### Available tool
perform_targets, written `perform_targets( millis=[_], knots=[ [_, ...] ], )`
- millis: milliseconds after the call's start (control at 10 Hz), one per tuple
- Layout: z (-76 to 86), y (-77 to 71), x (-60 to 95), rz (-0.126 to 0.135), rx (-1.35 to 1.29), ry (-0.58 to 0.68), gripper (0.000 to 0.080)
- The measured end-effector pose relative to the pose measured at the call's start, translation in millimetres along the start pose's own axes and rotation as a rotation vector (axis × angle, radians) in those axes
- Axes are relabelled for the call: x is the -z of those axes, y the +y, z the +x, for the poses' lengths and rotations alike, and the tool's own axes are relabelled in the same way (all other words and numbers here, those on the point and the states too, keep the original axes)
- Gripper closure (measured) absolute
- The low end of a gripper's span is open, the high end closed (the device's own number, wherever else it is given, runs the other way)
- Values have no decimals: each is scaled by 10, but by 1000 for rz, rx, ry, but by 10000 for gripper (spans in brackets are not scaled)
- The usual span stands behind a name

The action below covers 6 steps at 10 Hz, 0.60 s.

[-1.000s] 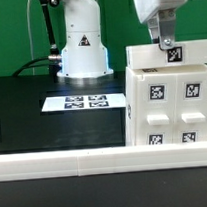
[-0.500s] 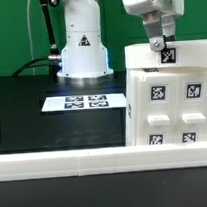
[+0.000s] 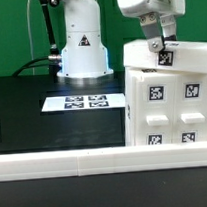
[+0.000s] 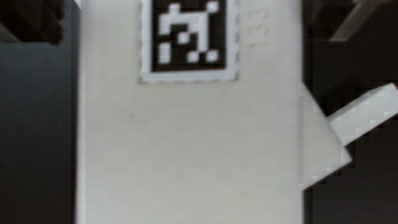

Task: Assemble cabinet

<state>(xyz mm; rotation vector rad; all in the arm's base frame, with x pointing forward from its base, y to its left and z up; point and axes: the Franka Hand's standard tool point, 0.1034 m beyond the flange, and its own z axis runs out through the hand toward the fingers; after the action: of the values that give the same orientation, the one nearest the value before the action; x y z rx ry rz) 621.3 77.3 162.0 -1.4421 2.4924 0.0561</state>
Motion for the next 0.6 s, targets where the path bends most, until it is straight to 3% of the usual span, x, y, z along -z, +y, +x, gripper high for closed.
perform_targets(
  millis=[100,600],
  knots=[
    [-3,2,1,0,10,0,54],
    [-149,-24,177,21,58,-36,3]
  ],
)
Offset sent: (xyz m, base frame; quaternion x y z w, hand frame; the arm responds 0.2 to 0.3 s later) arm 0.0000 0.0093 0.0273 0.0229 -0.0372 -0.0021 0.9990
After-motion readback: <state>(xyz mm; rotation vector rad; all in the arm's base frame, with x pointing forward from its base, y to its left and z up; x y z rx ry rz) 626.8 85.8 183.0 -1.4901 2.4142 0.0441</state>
